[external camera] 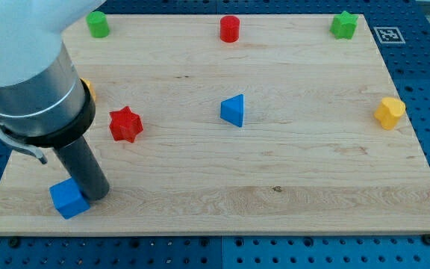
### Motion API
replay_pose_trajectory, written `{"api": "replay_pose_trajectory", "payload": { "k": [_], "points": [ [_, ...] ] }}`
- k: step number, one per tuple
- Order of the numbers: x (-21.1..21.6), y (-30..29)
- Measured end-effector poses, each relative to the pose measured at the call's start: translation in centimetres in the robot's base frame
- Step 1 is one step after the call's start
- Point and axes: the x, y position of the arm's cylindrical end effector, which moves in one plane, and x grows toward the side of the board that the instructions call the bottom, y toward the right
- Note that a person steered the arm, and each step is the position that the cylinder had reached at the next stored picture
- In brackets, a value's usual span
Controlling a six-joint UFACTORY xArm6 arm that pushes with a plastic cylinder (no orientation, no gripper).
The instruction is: Place the blue triangle diagonally to the red star
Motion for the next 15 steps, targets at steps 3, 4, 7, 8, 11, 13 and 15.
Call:
{"api": "replay_pose_trajectory", "payload": {
  "k": [3,4,7,8,11,13,15],
  "points": [
    [0.4,-0.8],
    [0.4,-1.3],
    [-1.3,2.2],
    [-1.6,4.1],
    [-4.1,0.3],
    [-4.7,-0.8],
    [-11.3,-4.2]
  ]
}}
